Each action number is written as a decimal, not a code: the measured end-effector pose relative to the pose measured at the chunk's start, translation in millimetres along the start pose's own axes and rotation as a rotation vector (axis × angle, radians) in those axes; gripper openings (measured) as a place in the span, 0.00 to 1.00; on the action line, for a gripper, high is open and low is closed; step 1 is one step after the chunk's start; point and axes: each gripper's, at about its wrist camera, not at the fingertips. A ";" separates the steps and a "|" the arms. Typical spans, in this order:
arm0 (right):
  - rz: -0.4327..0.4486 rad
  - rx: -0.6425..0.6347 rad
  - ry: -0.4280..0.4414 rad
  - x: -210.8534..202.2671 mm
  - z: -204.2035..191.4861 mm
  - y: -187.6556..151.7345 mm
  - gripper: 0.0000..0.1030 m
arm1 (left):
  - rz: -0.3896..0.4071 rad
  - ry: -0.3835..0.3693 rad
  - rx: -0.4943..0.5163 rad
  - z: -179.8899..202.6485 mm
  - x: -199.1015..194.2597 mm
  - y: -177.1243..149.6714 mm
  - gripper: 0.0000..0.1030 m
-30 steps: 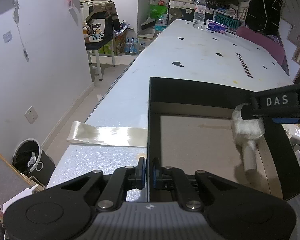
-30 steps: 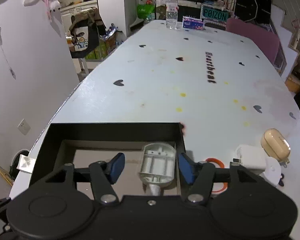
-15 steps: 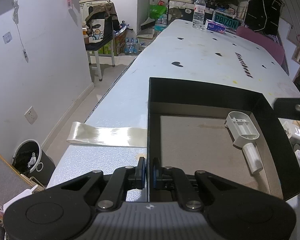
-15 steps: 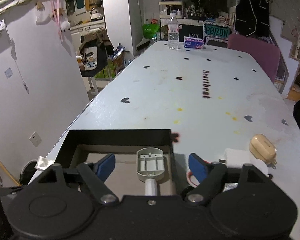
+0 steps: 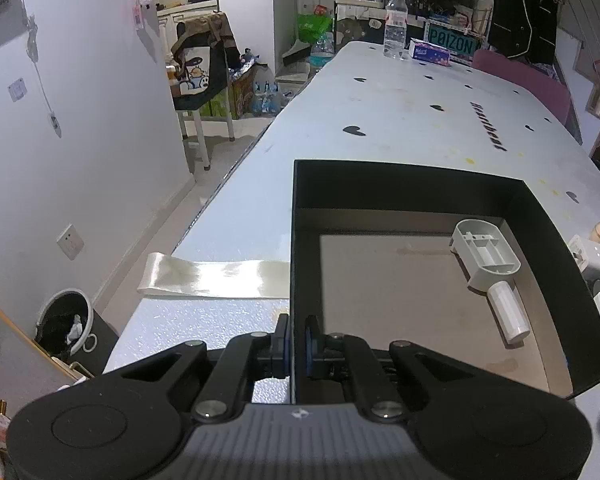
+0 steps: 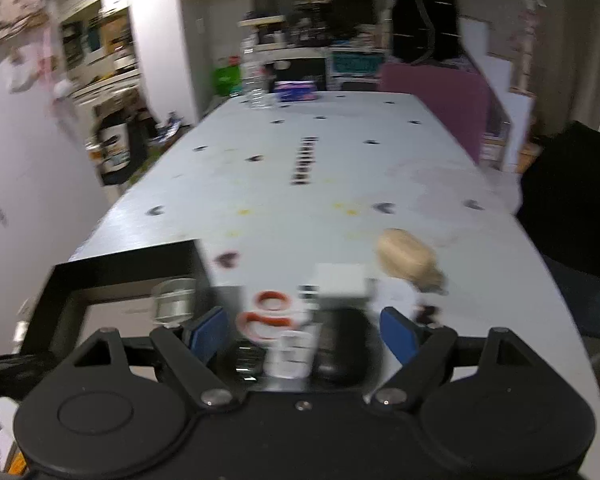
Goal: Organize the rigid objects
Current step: 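Grasp the black oval case with the right gripper, then place the black oval case into the box beside the white holder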
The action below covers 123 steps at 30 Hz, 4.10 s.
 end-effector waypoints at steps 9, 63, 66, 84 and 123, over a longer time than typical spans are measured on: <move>0.018 0.105 -0.085 14.7 51.6 -20.5 0.97 | 0.005 0.029 0.008 3.1 0.0 -0.6 0.06; -0.107 0.189 0.103 65.1 59.0 -44.0 0.50 | 0.007 0.051 0.007 5.8 -1.1 -1.7 0.06; -0.118 0.218 0.084 61.1 62.6 -45.0 0.49 | 0.007 0.050 0.006 5.7 -0.9 -1.7 0.06; -0.019 0.064 0.359 23.2 -44.4 12.3 0.45 | 0.005 0.035 -0.001 3.6 -0.6 -0.5 0.06; -0.140 -0.072 0.345 55.6 -108.7 20.8 0.51 | 0.007 0.030 -0.003 5.5 -1.2 -0.4 0.07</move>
Point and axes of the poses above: each gripper's, at about its wrist camera, not at the fingertips, and x roughly the way its jaws point, z to its right, y to its top, and after that the axes turned 4 degrees about -z, right-handed
